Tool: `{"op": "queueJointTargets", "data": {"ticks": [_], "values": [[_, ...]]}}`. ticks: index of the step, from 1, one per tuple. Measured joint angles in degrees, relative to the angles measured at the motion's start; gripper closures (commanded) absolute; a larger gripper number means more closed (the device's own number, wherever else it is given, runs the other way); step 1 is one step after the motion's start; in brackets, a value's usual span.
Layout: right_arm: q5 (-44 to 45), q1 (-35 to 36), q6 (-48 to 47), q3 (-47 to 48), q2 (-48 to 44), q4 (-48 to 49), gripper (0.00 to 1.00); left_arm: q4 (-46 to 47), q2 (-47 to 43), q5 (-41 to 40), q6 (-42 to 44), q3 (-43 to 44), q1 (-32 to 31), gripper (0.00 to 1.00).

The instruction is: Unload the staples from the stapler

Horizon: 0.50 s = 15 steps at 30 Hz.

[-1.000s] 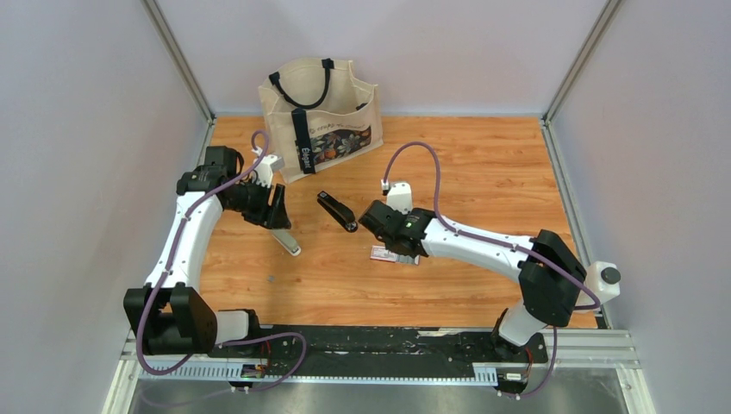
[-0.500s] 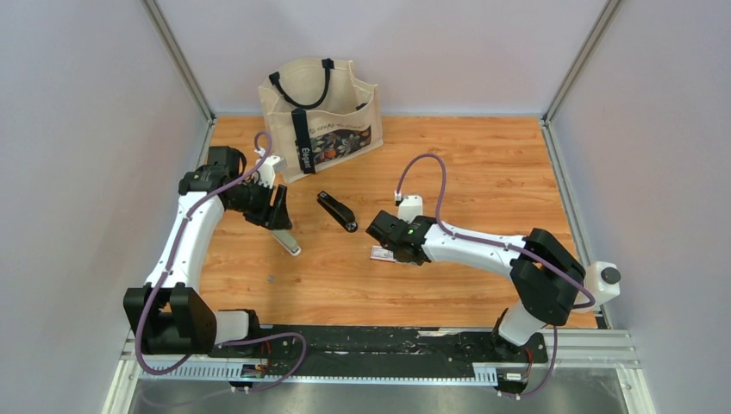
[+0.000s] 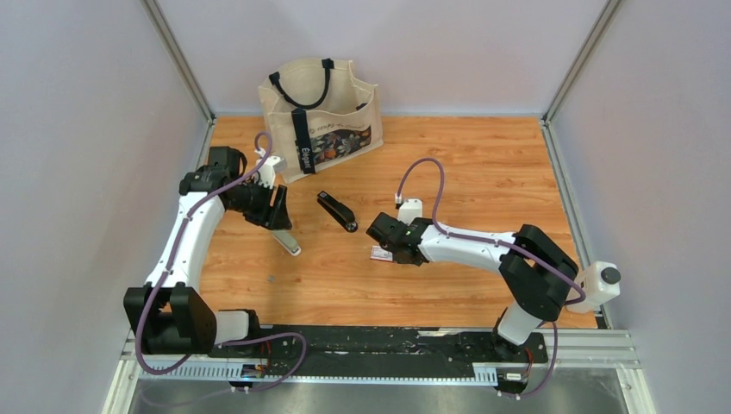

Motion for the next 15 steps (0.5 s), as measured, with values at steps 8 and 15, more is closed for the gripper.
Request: {"op": "queueJointTargets", "data": {"ticks": [8,15], "values": [[-0.5,-0.3,2.2,0.0,0.6,0.0,1.00,0.2,0.0,-0.5,0.0,-0.3,-0.8,0.36],[-0.9,-0.3,3.7,0.0,1.2,0.0,1.00,0.5,0.0,-0.5,0.0,-0.6,-1.7,0.36]]}}
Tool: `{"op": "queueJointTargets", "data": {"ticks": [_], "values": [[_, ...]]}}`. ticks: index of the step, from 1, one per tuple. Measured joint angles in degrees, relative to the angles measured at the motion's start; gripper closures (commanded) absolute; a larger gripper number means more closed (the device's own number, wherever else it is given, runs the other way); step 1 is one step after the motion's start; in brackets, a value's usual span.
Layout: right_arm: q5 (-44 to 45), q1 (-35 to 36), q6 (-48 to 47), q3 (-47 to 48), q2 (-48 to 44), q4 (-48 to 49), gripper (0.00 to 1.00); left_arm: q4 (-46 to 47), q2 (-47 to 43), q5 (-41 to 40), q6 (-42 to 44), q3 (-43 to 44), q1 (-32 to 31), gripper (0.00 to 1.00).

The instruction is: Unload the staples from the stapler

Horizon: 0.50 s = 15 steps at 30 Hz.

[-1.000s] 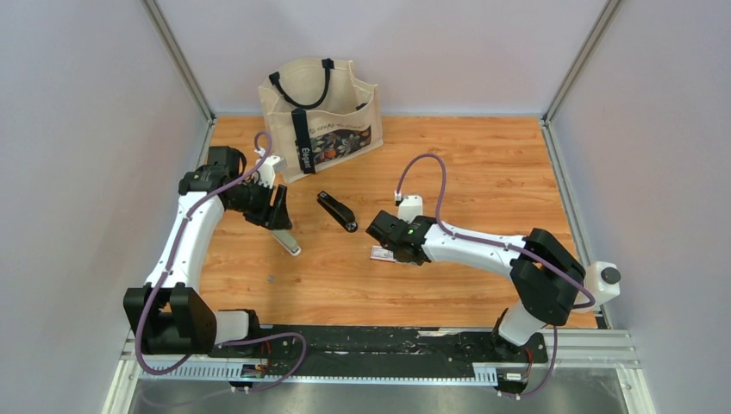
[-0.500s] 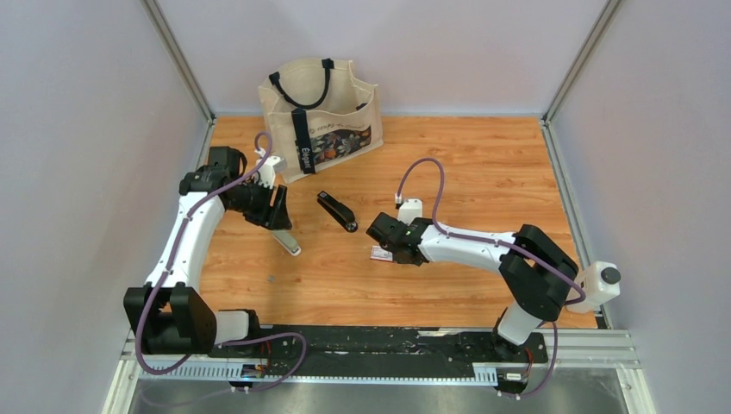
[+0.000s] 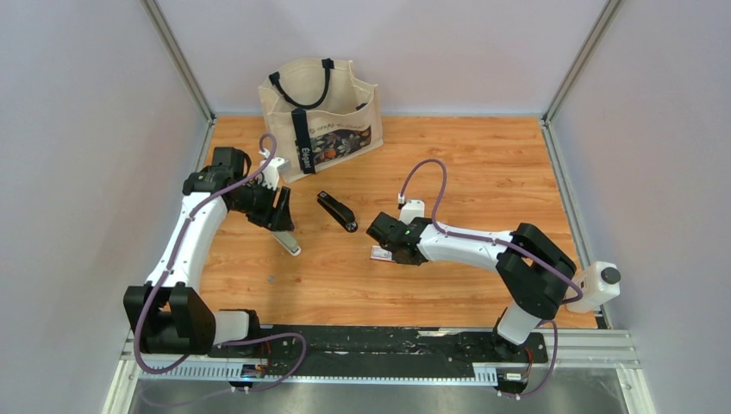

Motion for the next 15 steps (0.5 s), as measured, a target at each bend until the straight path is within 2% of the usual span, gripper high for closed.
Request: {"op": "queueJointTargets", "data": {"ticks": [15], "values": [[0.0,-0.1,1.1,0.0,0.0,0.1,0.99,0.1,0.0,-0.2,0.0,-0.6,-0.1,0.36]]}}
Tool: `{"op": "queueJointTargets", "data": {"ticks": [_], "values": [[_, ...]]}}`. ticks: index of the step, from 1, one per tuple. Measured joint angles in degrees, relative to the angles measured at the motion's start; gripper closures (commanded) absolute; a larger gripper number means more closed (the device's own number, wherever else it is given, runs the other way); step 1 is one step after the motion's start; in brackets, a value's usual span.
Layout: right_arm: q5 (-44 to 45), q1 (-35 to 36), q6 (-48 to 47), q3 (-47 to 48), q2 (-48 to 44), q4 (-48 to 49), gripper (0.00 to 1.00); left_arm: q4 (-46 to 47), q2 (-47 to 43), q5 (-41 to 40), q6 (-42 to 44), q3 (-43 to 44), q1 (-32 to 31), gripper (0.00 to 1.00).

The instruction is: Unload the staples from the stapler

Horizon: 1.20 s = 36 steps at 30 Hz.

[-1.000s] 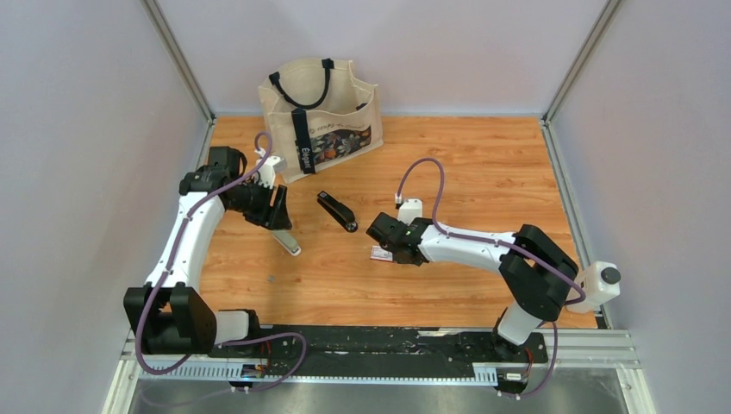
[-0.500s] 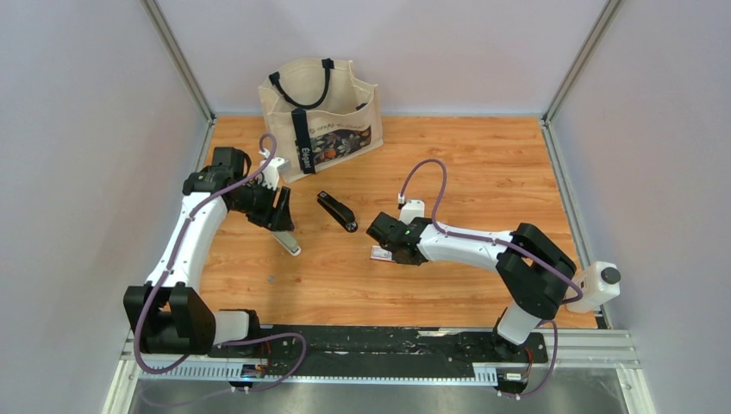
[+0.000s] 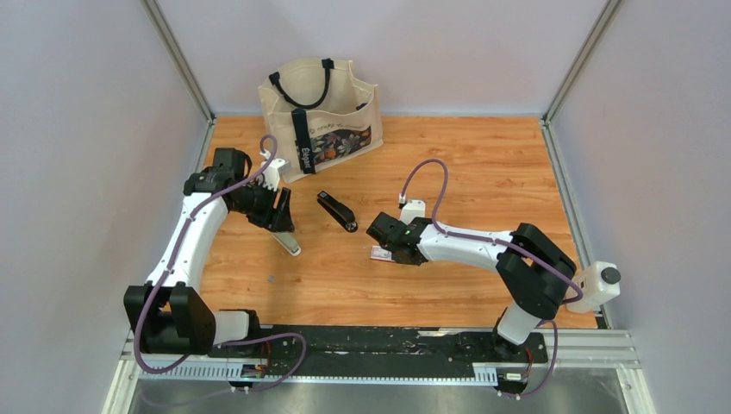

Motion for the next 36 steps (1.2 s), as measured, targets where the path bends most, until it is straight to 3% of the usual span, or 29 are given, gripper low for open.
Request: {"op": "queueJointTargets", "data": {"ticks": [24,36], "values": [[-1.1,-1.4,0.3,-1.9,0.0,2.6,0.96,0.0,0.0,0.0,0.0,0.0,0.0,0.35],[-1.0,-1.4,-0.3,-2.7,-0.4,3.8,0.76,0.3,0.0,0.0,0.0,-0.9,0.0,0.35]]}}
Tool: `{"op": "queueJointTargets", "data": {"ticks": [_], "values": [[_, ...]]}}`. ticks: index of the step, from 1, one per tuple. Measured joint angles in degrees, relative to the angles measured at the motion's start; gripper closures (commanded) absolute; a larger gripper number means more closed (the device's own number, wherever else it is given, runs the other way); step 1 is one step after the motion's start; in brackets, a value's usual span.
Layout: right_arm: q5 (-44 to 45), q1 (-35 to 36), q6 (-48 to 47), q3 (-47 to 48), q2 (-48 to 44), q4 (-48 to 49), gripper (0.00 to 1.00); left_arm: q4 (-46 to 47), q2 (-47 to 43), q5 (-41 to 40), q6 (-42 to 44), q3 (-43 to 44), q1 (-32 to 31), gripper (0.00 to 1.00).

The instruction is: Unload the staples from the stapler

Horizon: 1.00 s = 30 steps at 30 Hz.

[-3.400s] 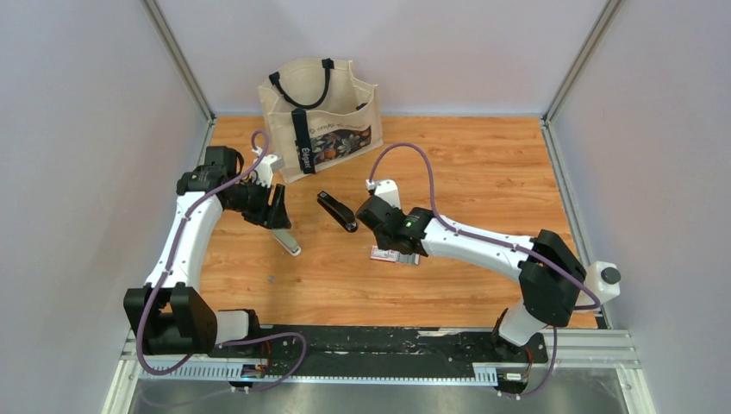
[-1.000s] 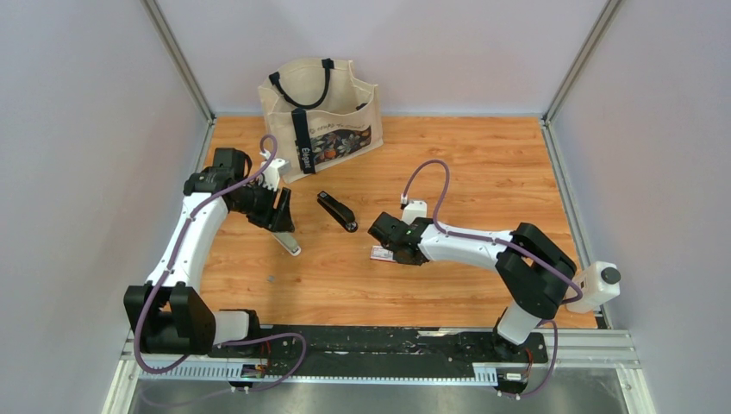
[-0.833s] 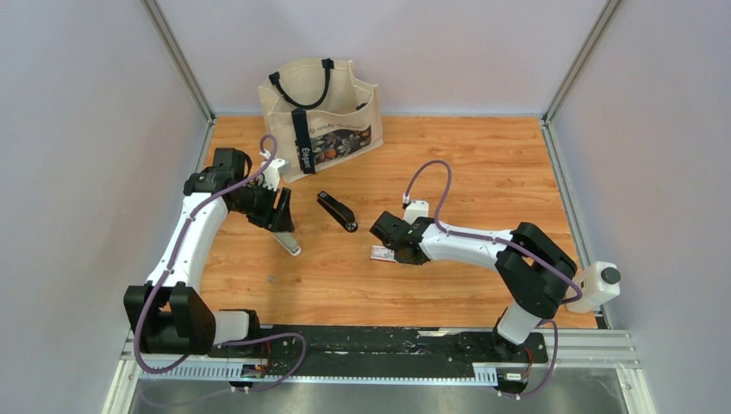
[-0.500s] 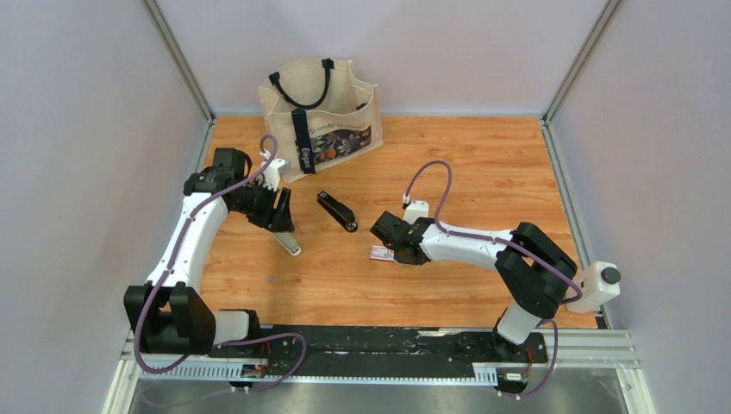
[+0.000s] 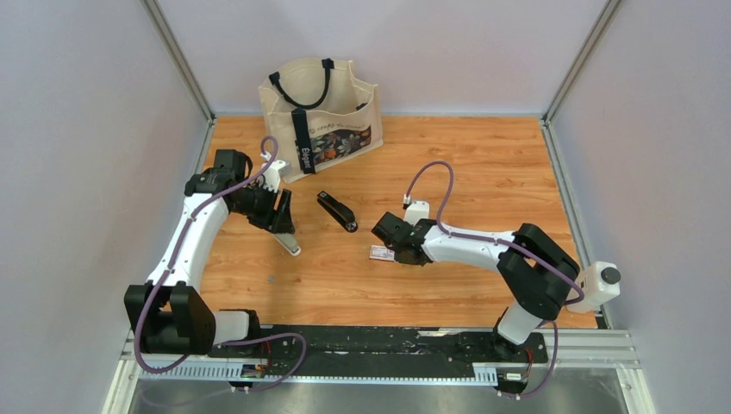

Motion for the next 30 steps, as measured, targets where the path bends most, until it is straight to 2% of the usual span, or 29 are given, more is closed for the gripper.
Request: {"op": "queueJointTargets", "data": {"ticks": [16,21,22,26,30], "values": [[-1.4,0.8,-2.1,-3.0,-4.3,3.8,0.68,0.0,0.0,0.3,0.0,-0.8,-0.7,0.36],[-1.3,0.9,-3.5,-3.0,-7.6,3.7,0.72,0.0,0.0,0.1,0.0,-0.8,-1.8,0.36],[-1.2,0.9,-3.7,-3.0,-8.5,3.7,0.76,0.0,0.0,0.0,0.0,-0.8,-2.3,0.36],[-1.7,-0.8,-3.8,-4.4,-13.4,3.8,0.78,0.4,0.8,-1.4,0.1,-0.7,-6.5,0.37],[-5.1,-6.3,-3.5,-8.9,-17.3,5.1,0.80,1.8,4.8,-3.3,0.8,0.9,-12.3,0.37]]}}
